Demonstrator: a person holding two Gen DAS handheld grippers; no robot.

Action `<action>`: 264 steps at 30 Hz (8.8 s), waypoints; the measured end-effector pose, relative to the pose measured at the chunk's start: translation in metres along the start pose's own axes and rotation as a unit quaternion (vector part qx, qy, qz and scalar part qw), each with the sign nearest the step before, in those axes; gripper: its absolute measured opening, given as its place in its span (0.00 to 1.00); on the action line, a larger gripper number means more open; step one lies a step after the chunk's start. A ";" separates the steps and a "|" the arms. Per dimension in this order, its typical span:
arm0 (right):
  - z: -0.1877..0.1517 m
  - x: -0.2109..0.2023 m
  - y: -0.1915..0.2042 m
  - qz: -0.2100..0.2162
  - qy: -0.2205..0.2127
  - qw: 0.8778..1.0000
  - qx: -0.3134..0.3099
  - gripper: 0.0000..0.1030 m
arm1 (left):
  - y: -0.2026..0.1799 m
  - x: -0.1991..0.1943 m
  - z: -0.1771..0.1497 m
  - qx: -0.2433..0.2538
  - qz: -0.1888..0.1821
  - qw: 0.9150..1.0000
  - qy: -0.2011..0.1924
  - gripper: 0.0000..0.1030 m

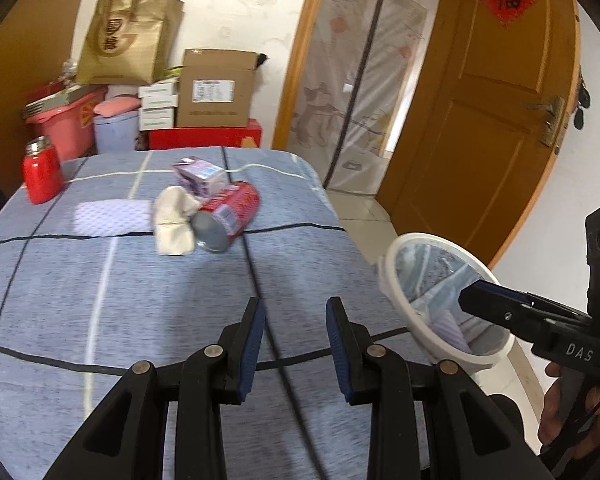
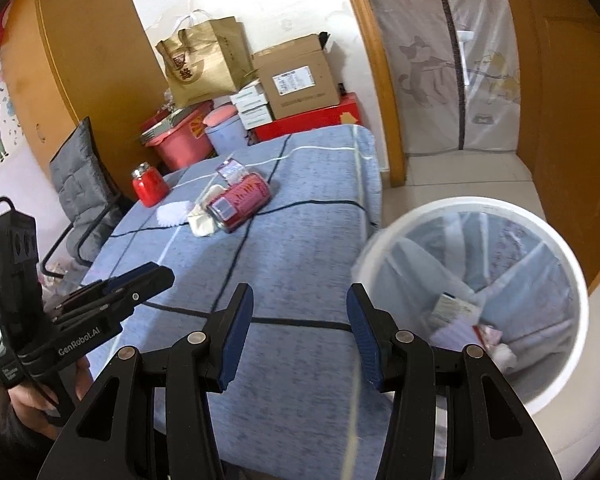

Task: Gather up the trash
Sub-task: 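Withdraw both open tools from the bin back toward the table, then grasp the red milk-drink can with the right tool while the left tool grasps the beige cloth bag, then carry the can and cloth bag over the bin and open both tools, then withdraw both open tools from the bin back toward the table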

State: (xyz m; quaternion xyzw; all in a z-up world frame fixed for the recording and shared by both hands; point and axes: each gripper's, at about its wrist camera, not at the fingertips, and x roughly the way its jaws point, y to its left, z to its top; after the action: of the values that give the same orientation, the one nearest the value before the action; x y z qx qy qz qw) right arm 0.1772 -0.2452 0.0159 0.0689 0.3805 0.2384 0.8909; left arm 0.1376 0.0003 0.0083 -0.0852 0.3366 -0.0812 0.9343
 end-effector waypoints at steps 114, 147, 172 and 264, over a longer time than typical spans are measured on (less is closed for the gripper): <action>0.000 0.038 0.025 0.002 0.029 0.999 -0.016 0.57 | 0.022 0.002 -0.001 -0.033 0.031 0.999 -0.007 0.29; -0.024 -0.047 -0.067 -0.088 -0.030 0.995 0.032 0.52 | -0.111 0.033 -0.011 0.056 -0.080 0.995 0.030 0.29; -0.011 -0.051 -0.141 -0.112 -0.049 0.988 0.096 0.52 | -0.163 0.098 0.001 0.096 -0.133 0.984 0.068 0.30; -0.005 0.011 0.027 -0.001 0.009 0.998 -0.065 0.54 | 0.019 -0.006 -0.017 -0.034 0.019 0.999 0.010 0.34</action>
State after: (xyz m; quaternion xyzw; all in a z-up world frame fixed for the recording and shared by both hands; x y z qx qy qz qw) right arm 0.1703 -0.2167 0.0133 0.0079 0.3723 0.2622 0.8903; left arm 0.1245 0.0187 -0.0049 -0.1096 0.3503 -0.0524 0.9287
